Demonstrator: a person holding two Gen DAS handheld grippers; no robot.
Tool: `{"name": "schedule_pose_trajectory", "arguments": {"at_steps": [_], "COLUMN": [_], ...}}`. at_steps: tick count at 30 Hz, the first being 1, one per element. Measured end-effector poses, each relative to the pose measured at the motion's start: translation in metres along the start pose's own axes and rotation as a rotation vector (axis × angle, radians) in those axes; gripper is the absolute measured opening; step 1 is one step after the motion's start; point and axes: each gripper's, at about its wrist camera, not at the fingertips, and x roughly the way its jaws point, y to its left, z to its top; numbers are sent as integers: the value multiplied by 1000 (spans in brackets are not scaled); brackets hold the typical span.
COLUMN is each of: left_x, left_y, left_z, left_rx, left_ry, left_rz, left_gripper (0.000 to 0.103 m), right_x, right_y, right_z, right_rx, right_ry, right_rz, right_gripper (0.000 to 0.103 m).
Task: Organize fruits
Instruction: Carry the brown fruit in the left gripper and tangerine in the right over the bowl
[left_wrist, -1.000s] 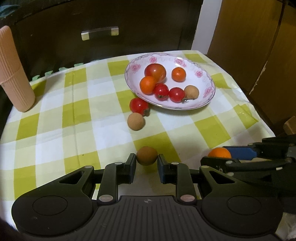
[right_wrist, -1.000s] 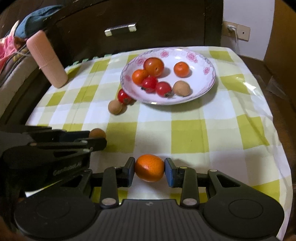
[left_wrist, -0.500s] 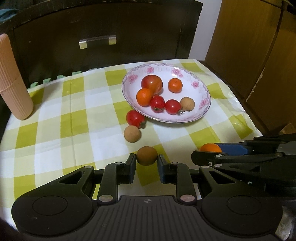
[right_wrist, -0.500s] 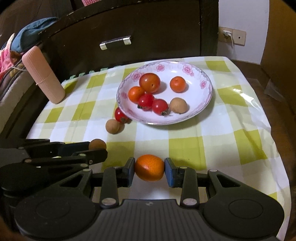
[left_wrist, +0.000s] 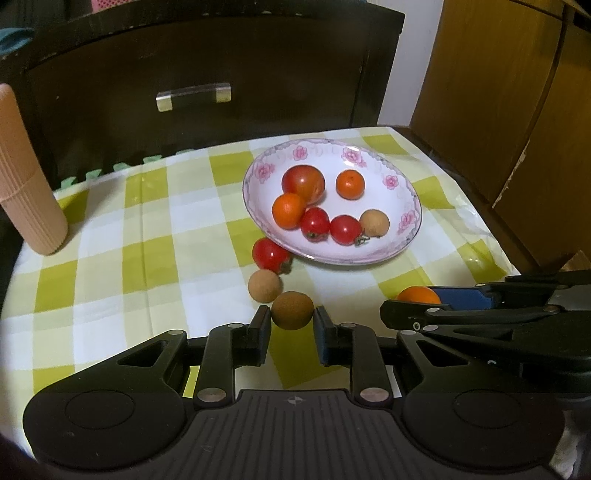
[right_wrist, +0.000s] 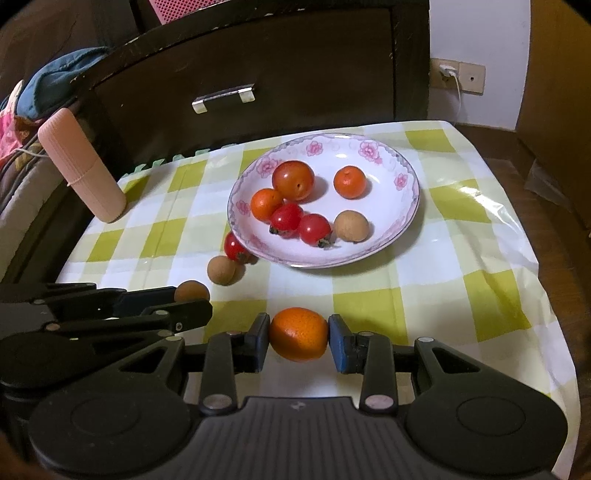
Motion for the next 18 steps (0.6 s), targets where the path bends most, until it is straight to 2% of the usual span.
{"name": "schedule_pose_trajectory", "arguments": {"at_steps": [18], "left_x": [1], "left_y": [-2], "left_z": [16], "left_rx": [12], "left_ry": [-21], "left_rz": [9], "left_gripper": [30], "right_x": [-1], "right_y": [-4], "right_z": [12], "right_rx": [23], "right_ry": [-29], "right_rz": [-2], "right_gripper": [33]}}
